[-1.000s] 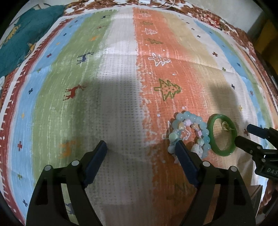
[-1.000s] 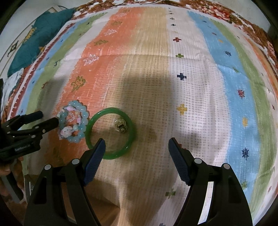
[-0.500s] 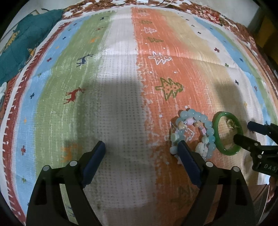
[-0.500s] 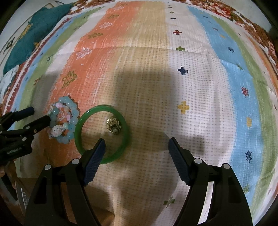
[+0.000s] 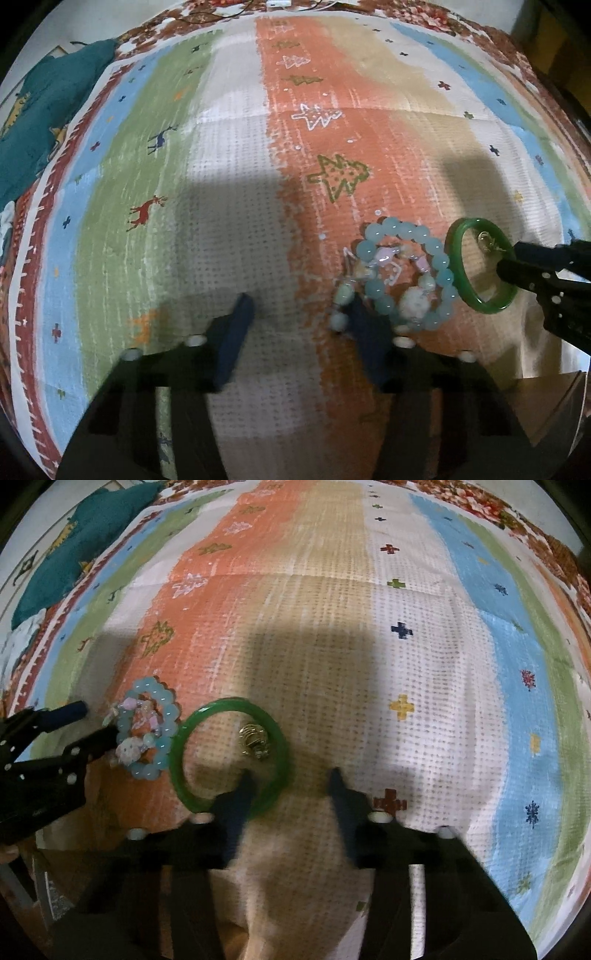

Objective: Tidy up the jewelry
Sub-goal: 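Close left tool on light-blue bracelet while right tool grasps green bangle, then lift both held bracelets and carry them over the silver tin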

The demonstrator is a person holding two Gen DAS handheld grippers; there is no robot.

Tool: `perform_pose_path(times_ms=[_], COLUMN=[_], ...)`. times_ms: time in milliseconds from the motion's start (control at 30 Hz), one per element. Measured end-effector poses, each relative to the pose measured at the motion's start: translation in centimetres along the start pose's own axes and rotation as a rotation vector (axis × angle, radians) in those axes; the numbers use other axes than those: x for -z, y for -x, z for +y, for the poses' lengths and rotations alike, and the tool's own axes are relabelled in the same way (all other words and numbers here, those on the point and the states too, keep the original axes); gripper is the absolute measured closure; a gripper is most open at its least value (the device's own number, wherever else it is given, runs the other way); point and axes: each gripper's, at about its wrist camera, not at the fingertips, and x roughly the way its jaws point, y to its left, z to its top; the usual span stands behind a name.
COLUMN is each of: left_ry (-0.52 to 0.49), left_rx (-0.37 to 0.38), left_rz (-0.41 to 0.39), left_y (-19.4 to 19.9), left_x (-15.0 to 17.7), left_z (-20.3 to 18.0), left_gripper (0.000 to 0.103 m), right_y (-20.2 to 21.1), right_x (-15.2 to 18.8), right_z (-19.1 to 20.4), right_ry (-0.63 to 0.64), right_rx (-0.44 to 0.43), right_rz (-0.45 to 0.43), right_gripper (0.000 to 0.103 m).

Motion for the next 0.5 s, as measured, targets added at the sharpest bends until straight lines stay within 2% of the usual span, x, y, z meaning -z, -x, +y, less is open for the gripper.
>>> perform_pose_path(times_ms=[33, 167, 300, 500], left_ry=[-0.004, -0.006, 0.000, 0.002], left_rx=[0.005, 0.019, 0.050, 0.087], left_rz=[0.000, 0.005, 0.009, -0.025], left_y=[0.0, 0.0, 0.3, 2.1], left_x=[0.0, 0.1, 0.0, -0.4], left_z=[0.0, 0.0, 0.1, -0.2], left_gripper=[0.065, 0.093, 0.093, 0.093], right_y=[0.0, 0.1, 0.4, 1.3], right_x=[0.1, 0.2, 0.2, 0.1], right_z=[-0.1, -0.5, -0.7, 0.1], right_ry=[0.000, -0.013, -0.020, 0.027], right_rx=[-0.013, -0.031, -0.051, -0.013], right_rz=[0.004, 0.003, 0.002, -0.022], right_gripper=[0.087, 0.092, 0.095, 0.095])
